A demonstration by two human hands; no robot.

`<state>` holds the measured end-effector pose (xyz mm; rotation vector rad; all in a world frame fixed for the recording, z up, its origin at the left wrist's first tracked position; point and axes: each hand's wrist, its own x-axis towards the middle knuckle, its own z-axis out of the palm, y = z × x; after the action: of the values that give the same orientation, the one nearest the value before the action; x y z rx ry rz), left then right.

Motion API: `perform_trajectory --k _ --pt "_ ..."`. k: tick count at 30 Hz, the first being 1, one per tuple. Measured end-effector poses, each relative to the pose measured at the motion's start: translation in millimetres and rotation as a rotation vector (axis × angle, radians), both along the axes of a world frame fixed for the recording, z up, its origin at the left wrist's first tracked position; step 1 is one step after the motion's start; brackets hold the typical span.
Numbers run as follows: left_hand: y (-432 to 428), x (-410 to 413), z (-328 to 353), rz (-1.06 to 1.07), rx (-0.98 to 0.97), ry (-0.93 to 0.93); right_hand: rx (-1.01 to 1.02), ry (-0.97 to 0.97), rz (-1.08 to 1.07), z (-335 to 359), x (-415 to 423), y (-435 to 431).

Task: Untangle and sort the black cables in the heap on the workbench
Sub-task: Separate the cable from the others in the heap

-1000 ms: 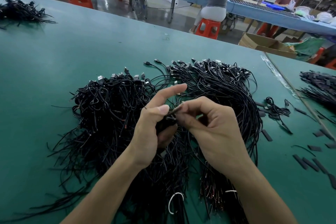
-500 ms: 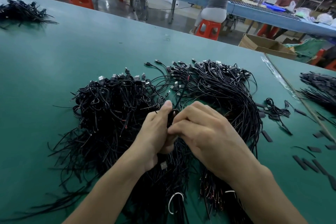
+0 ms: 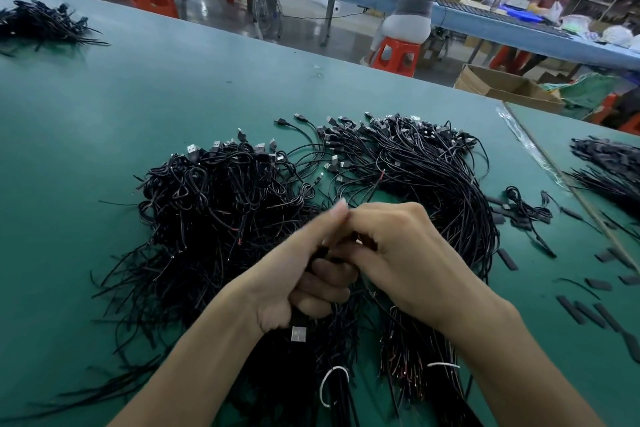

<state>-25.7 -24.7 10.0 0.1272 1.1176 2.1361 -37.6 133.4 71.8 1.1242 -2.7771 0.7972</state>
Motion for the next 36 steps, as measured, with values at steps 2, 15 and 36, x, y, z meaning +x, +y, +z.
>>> perform_trajectory --k 2,15,36 --pt "-2.3 2.2 0.3 -0.031 -0.012 0.131 -0.001 -0.038 -0.021 3.5 -0.9 2.5" --pt "7.4 3.3 -7.6 -0.055 -0.255 0.209 0.191 0.162 0.116 11.7 10.1 3.2" --pt "3.6 0.8 -8.0 0.024 -0.344 0.285 0.254 0.122 0.11 9.2 11.2 -3.2"
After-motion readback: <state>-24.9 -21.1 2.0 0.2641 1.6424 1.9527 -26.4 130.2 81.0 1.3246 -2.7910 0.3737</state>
